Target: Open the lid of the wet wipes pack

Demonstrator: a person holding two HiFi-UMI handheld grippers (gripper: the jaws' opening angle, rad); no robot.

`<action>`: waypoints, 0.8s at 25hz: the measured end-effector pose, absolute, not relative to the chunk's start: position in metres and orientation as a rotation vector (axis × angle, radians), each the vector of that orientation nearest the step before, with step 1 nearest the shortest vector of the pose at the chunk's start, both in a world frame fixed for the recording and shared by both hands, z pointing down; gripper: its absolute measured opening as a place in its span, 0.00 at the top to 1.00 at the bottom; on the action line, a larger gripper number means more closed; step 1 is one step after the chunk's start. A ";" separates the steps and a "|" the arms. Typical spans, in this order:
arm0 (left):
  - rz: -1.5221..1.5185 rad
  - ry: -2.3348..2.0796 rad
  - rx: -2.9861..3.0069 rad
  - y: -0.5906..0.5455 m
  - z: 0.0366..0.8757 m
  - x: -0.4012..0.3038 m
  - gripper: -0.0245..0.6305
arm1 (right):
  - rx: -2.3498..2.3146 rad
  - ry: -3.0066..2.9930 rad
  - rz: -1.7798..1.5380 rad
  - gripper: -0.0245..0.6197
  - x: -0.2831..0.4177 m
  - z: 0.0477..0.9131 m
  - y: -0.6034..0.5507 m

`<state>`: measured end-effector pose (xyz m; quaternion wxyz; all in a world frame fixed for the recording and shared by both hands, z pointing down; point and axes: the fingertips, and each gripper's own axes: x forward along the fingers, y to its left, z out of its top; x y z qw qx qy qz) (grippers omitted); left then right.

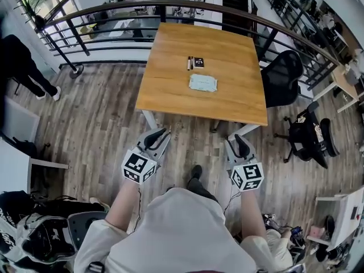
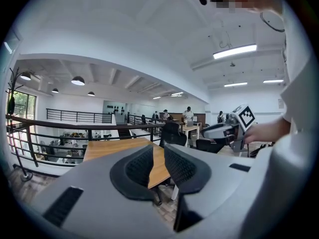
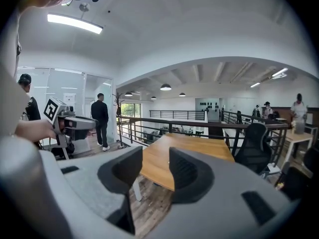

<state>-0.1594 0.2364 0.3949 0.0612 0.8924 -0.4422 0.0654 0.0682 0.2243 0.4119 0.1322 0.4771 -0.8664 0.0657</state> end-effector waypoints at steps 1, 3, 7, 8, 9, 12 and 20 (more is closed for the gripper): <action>0.203 -1.342 2.698 0.228 0.394 -0.157 0.86 | 1.373 -2.518 0.190 0.73 0.070 0.412 0.214; 0.212 -1.353 2.691 0.212 0.393 -0.151 0.86 | 1.350 -2.525 0.191 0.73 0.074 0.413 0.194; 0.214 -1.384 2.669 0.185 0.394 -0.138 0.86 | 1.309 -2.537 0.197 0.73 0.087 0.420 0.157; 0.216 -1.393 2.666 0.179 0.396 -0.136 0.86 | 1.297 -2.541 0.194 0.73 0.089 0.422 0.148; 0.218 -1.403 2.663 0.171 0.397 -0.134 0.86 | 1.285 -2.543 0.189 0.73 0.091 0.425 0.139; 0.213 -1.437 2.644 0.146 0.397 -0.124 0.86 | 1.245 -2.555 0.169 0.73 0.098 0.425 0.108; 0.198 -1.498 2.586 0.089 0.394 -0.090 0.86 | 1.153 -2.577 0.167 0.73 0.126 0.422 0.045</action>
